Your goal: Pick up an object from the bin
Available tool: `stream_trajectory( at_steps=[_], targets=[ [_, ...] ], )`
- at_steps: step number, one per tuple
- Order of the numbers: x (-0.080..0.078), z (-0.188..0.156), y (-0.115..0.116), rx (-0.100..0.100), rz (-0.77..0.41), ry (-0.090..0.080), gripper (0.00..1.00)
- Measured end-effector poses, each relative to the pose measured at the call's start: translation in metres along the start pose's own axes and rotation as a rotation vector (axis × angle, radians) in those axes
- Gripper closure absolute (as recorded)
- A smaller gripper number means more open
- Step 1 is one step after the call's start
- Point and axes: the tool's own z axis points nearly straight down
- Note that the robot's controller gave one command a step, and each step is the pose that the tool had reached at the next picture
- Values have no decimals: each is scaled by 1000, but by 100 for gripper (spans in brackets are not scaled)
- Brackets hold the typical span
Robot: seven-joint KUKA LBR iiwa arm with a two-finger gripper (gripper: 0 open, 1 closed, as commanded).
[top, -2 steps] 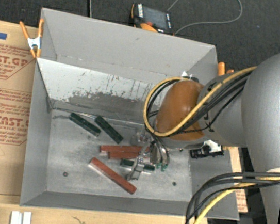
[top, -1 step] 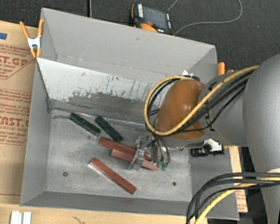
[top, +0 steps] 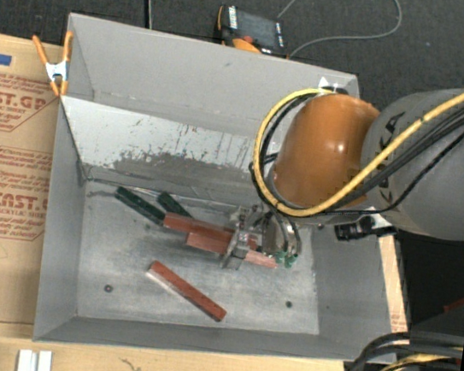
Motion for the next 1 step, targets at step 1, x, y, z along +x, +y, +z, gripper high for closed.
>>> stream_trajectory(
  at_steps=[1],
  targets=[
    [-23,-66,14,1,-360,0,100]
  ],
)
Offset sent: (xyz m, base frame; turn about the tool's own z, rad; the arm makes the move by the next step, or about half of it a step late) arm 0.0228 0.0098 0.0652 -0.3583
